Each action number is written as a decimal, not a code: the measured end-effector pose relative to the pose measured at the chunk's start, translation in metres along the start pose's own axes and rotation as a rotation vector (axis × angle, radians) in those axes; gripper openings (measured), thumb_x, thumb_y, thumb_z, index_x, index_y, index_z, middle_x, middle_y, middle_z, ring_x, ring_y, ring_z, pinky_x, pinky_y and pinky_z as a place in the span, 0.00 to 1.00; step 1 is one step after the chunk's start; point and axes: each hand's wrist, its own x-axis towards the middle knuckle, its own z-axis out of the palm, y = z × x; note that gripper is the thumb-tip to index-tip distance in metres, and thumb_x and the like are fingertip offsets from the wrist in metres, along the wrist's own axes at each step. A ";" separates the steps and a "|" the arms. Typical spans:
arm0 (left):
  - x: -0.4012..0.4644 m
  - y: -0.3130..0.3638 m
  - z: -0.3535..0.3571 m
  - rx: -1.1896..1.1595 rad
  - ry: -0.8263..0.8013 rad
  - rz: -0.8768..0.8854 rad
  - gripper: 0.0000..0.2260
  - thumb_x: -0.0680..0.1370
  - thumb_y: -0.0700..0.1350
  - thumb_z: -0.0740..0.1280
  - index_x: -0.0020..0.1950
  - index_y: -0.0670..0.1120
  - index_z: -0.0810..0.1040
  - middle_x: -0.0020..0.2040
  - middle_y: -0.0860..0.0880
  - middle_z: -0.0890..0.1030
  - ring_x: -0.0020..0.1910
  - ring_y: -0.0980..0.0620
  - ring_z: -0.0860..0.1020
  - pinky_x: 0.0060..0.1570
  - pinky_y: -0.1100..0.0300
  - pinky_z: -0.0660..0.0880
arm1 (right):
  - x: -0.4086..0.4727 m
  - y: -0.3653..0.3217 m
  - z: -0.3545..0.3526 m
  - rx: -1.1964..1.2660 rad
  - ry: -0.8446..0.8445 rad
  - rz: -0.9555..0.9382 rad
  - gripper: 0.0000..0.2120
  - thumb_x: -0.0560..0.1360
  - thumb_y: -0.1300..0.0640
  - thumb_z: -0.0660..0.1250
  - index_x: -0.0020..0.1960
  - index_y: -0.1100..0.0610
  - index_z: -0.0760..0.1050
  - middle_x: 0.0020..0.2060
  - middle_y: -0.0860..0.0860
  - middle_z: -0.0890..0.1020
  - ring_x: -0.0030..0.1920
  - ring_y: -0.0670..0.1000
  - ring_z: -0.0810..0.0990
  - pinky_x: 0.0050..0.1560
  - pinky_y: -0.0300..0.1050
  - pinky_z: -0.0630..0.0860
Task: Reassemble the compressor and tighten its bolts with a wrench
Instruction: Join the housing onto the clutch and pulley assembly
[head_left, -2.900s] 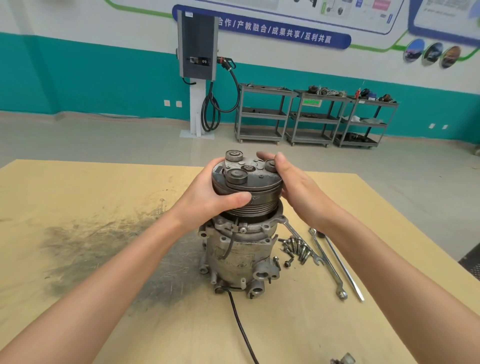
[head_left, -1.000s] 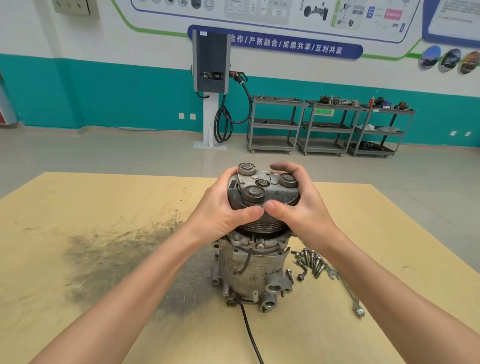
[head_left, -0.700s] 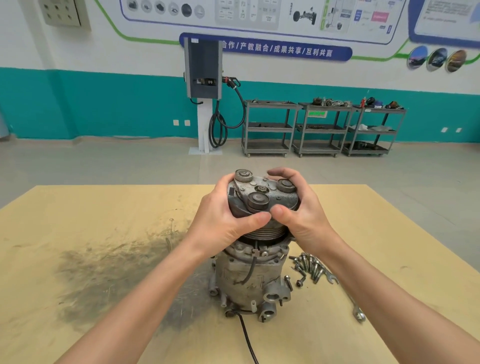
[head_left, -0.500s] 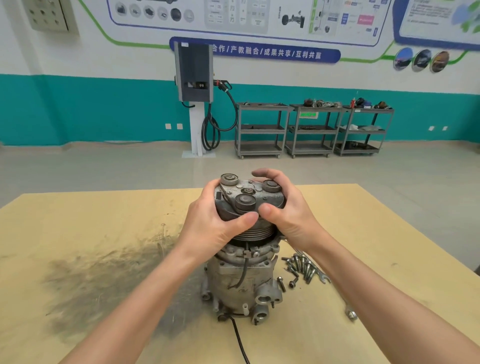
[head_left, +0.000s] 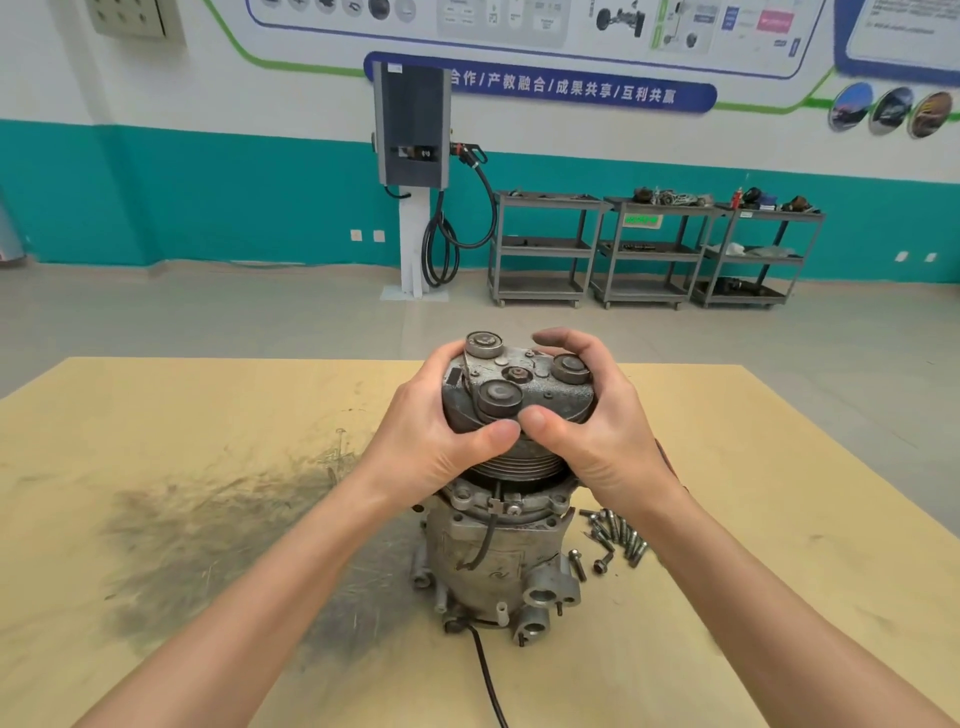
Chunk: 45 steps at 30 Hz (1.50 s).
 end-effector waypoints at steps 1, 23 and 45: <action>0.000 -0.001 0.000 -0.002 -0.004 0.007 0.44 0.60 0.64 0.77 0.69 0.46 0.68 0.57 0.51 0.83 0.58 0.53 0.81 0.58 0.53 0.78 | 0.000 0.000 0.000 -0.006 0.002 -0.003 0.43 0.54 0.34 0.79 0.62 0.53 0.70 0.51 0.48 0.82 0.52 0.50 0.84 0.52 0.41 0.78; -0.001 0.000 -0.002 0.000 0.029 -0.027 0.45 0.58 0.72 0.74 0.67 0.49 0.69 0.56 0.50 0.83 0.57 0.53 0.81 0.58 0.52 0.77 | 0.006 -0.002 -0.002 -0.055 -0.033 0.017 0.39 0.59 0.44 0.79 0.65 0.54 0.70 0.51 0.49 0.83 0.52 0.48 0.84 0.49 0.40 0.79; 0.000 0.013 -0.033 0.069 -0.219 -0.248 0.47 0.65 0.80 0.50 0.76 0.53 0.63 0.76 0.56 0.66 0.74 0.60 0.63 0.76 0.53 0.56 | -0.002 -0.011 -0.004 -0.132 -0.095 0.038 0.53 0.56 0.28 0.75 0.73 0.50 0.62 0.56 0.44 0.81 0.57 0.47 0.82 0.52 0.38 0.78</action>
